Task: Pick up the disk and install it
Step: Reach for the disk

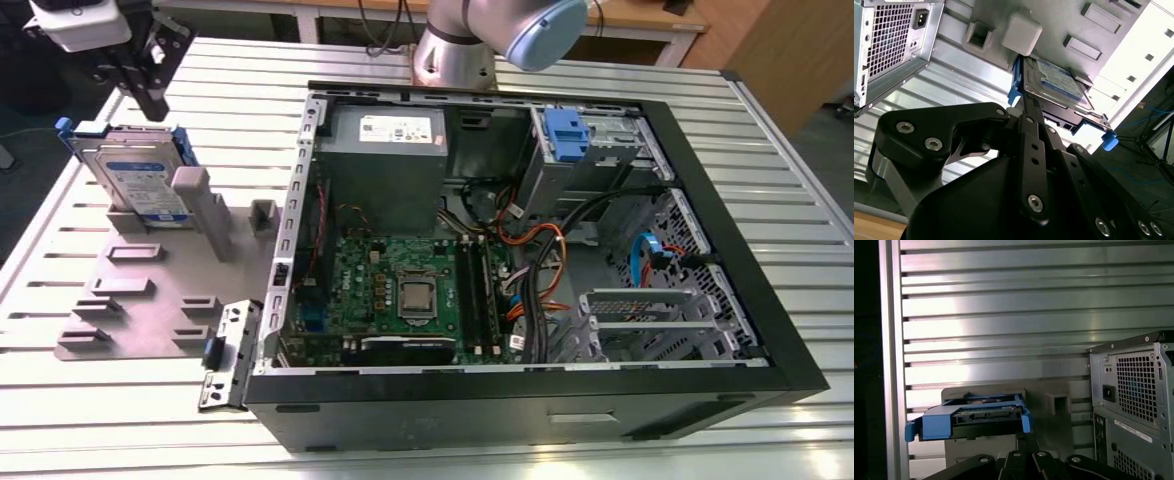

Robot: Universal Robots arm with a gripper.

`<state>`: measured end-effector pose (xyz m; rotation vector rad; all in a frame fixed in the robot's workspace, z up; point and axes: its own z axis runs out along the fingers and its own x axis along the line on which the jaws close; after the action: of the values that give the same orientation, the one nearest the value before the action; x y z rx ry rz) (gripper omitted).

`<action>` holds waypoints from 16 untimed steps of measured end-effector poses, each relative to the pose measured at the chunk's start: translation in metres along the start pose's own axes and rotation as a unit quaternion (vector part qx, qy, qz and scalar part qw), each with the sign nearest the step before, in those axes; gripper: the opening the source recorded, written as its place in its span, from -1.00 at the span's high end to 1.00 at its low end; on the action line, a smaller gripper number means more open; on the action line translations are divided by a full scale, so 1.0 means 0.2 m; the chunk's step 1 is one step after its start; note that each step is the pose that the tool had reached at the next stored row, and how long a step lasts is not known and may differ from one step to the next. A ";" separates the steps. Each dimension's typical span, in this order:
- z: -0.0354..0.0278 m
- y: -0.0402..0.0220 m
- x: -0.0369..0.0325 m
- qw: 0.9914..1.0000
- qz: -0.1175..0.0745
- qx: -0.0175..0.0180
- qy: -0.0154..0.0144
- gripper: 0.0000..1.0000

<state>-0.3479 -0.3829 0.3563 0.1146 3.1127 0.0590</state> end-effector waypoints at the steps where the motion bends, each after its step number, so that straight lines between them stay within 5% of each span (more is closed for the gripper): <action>1: 0.002 -0.001 0.005 1.000 0.000 0.000 0.000 0.79; 16: 0.043 -0.005 0.123 1.000 -0.003 0.003 0.000 0.79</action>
<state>-0.3723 -0.3818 0.3470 0.1065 3.1129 0.0501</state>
